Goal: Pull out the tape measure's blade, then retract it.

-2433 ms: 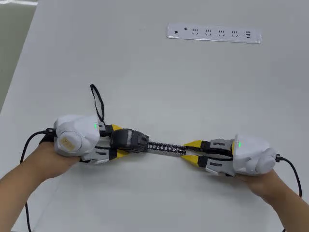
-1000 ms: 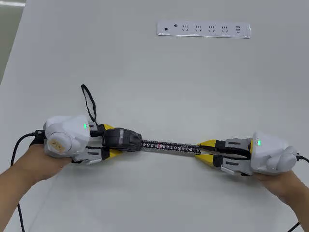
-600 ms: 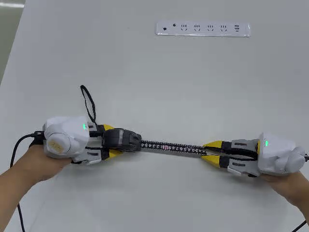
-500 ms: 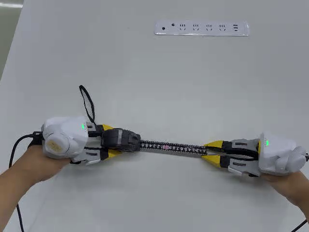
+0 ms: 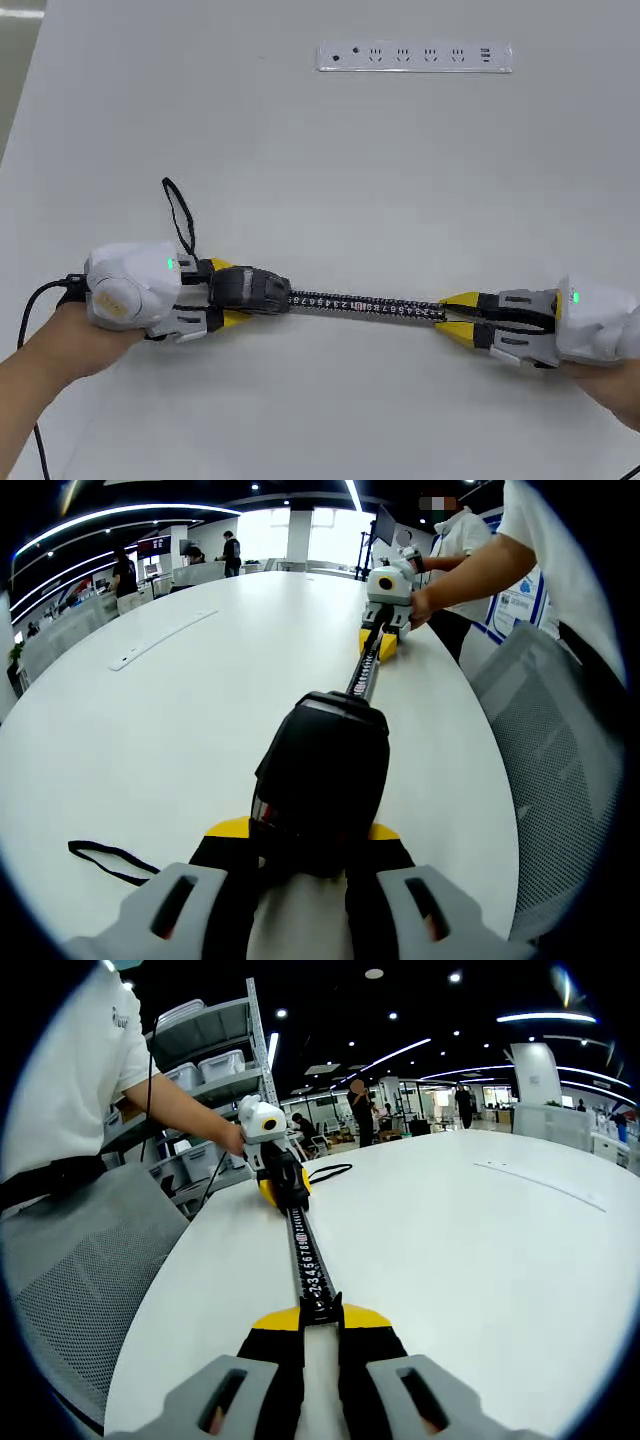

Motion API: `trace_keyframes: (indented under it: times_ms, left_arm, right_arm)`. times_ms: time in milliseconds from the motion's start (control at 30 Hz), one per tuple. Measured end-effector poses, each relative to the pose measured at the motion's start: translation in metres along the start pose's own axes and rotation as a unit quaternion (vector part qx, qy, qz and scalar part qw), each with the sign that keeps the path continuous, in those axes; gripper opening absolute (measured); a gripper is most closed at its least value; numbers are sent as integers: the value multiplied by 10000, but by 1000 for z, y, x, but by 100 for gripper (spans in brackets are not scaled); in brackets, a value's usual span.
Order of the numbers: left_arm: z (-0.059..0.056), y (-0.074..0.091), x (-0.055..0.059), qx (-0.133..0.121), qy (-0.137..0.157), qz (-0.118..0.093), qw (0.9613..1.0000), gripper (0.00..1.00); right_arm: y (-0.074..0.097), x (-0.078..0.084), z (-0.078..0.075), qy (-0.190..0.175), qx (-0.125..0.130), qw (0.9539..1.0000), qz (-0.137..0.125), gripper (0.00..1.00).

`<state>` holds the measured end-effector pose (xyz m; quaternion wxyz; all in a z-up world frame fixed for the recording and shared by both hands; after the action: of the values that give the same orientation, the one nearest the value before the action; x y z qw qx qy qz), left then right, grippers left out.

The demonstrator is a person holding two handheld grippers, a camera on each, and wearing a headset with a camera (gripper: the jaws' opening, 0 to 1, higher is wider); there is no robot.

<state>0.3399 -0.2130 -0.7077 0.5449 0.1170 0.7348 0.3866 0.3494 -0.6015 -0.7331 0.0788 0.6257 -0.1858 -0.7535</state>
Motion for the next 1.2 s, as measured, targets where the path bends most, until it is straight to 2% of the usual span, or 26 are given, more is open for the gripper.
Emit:
trace_keyframes:
  times_ms: [567, 1200]
  left_arm:
    - [-1, 0, -1, -2, -1, 14, 10000, 29]
    - [-1, -1, -1, -14, 4, 19, 10000, 29]
  right_arm:
    - [20, 8, -3, -57, 33, 10000, 18, 9]
    - [38, 7, 1, -113, 158, 9998, 50, 9]
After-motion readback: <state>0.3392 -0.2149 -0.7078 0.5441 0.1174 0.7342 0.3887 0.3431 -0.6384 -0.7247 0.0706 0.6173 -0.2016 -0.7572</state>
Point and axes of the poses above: the centre of the closed fingertips' face, and the gripper's own axes: y roughly backward along the fingers, z roughly to its left, x roughly out of its underside, the point moved 10 cm from there along y, roughly backward along the fingers, and after that the axes turned 3 degrees about y, right-handed, at the moved point
